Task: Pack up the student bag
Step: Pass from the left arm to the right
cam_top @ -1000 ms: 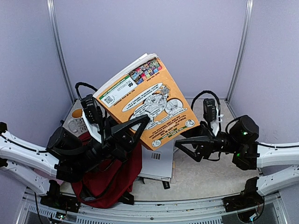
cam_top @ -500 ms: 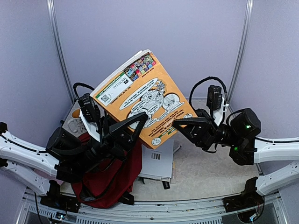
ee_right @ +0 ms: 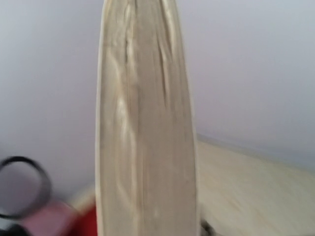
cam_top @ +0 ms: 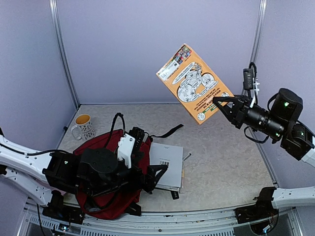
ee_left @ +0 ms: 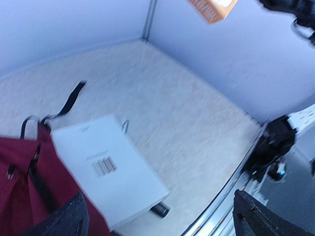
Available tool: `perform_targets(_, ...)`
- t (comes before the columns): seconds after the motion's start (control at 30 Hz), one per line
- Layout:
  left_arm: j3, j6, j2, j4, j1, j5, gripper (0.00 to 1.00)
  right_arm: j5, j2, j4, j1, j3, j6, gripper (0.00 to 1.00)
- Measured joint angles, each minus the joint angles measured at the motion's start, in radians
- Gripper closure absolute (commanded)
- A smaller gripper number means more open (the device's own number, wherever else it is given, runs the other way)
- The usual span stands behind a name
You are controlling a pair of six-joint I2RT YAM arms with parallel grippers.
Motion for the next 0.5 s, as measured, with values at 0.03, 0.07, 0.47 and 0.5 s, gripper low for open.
perform_targets(0.03, 0.021, -0.056, 0.028, -0.093, -0.003, -0.019, 0.01, 0.03, 0.014, -0.062, -0.005, 0.023, -0.01, 1.0)
perform_targets(0.07, 0.04, -0.106, 0.056, -0.175, -0.005, -0.031, 0.01, 0.055, 0.036, -0.122, -0.008, 0.039, -0.021, 1.0)
perform_targets(0.47, 0.072, -0.496, 0.139, -0.773, -0.007, -0.066, 0.06, 0.049, 0.145, -0.414, -0.013, 0.057, -0.095, 1.0)
perform_targets(0.5, 0.071, -0.504, 0.116, -0.782, -0.007, -0.066, 0.06, 0.04, 0.145, -0.414, -0.013, 0.057, -0.099, 1.0)
